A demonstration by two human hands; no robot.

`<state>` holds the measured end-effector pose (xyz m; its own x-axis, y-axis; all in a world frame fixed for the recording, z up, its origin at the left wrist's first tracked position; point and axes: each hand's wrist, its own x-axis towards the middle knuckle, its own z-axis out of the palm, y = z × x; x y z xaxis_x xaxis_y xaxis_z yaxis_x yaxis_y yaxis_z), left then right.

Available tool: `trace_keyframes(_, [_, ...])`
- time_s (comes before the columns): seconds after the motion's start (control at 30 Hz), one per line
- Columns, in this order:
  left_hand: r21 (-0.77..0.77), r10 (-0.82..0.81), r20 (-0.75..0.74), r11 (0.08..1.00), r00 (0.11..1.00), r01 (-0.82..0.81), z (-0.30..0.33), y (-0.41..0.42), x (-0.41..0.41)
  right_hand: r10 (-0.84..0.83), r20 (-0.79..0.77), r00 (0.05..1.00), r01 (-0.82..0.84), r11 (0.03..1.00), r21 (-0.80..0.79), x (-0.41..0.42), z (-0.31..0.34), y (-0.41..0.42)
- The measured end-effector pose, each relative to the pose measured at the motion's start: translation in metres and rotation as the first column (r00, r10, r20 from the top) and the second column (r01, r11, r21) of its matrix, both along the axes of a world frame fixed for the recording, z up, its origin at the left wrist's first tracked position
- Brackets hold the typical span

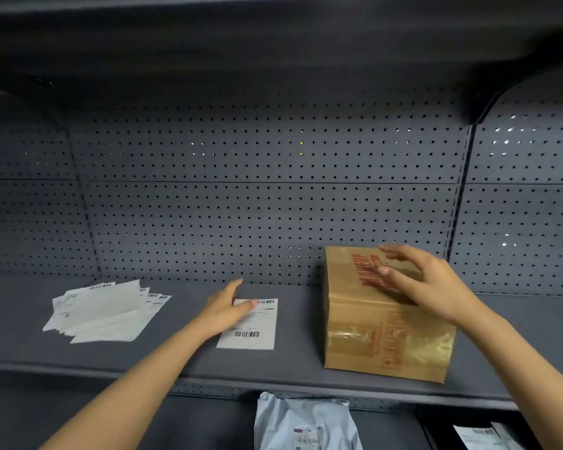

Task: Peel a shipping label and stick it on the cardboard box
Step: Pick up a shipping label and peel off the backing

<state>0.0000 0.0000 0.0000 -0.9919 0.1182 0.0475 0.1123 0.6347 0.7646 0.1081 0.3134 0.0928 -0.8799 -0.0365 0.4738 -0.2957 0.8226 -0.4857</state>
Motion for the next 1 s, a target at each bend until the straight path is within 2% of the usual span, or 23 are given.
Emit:
trace_keyframes(0.13, [-0.349,0.021,0.019,0.937,1.000,-0.013,-0.015,-0.004,-0.006,0.007,-0.024,1.000,-0.007,1.000,0.009,-0.002,-0.002,0.004])
trace_keyframes(0.27, [-0.492,0.032,0.072,0.871,0.997,0.007,-0.022,0.004,-0.004,0.007,-0.055,0.998,-0.007,1.000,0.000,-0.004,-0.003,0.005])
trace_keyframes(0.43, [-0.459,0.067,0.029,0.887,0.997,-0.046,-0.026,0.006,-0.001,0.042,-0.051,0.998,-0.041,0.999,0.021,-0.003,-0.002,0.006])
trace_keyframes(0.63, [-0.341,0.088,0.001,0.936,0.996,-0.083,-0.025,0.008,0.006,0.063,-0.050,0.997,-0.062,0.998,0.034,-0.002,0.000,0.009])
trace_keyframes(1.0, [-0.199,0.133,-0.040,0.970,0.990,-0.138,-0.030,0.012,0.014,0.085,-0.035,0.996,-0.084,0.996,0.029,-0.004,-0.005,0.006])
